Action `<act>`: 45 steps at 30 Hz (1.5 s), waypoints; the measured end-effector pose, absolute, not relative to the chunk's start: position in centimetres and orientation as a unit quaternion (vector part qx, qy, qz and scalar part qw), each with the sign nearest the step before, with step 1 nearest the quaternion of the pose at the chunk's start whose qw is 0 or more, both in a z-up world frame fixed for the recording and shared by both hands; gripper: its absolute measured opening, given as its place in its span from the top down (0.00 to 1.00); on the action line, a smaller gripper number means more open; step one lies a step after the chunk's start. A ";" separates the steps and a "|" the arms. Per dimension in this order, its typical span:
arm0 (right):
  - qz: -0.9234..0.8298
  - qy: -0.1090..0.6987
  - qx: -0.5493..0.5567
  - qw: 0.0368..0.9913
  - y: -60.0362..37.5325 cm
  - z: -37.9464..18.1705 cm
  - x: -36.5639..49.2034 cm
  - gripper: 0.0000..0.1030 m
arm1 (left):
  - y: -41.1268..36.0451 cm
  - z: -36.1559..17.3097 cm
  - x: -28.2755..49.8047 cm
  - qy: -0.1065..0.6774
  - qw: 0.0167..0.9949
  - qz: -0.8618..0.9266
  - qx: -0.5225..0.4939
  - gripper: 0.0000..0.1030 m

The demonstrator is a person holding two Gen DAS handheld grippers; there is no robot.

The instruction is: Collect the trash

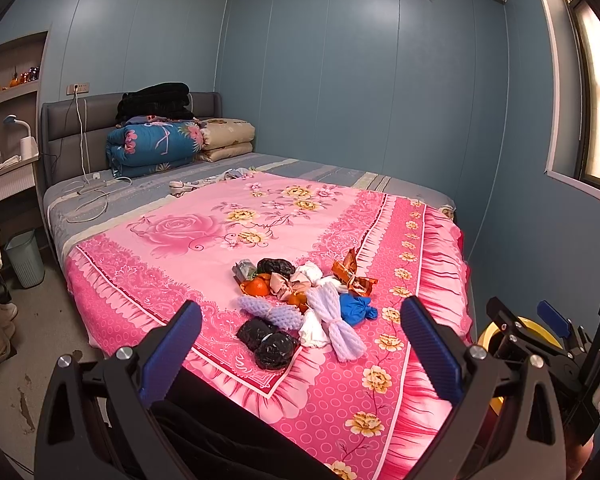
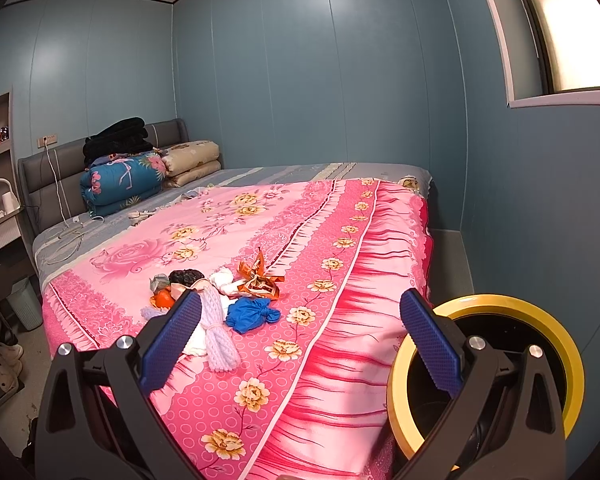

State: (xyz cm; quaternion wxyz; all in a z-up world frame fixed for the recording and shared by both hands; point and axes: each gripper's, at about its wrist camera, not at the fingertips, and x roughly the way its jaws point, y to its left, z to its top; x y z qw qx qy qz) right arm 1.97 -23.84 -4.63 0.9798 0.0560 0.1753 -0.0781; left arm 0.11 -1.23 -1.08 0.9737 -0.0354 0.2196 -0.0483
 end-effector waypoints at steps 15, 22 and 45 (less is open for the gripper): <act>-0.069 0.219 0.020 0.973 -23.4 -7.5 6.2 0.07 | 1.2 -3.2 5.8 0.286 0.957 -0.040 -0.034 0.07; -0.028 0.283 0.010 0.959 -22.4 -10.0 11.2 0.07 | 3.0 -7.7 11.0 0.393 0.916 -0.077 -0.003 0.07; 0.153 0.455 -0.029 0.877 -17.9 -18.0 24.5 0.07 | 5.1 -18.6 24.6 0.547 0.824 -0.116 -0.095 0.07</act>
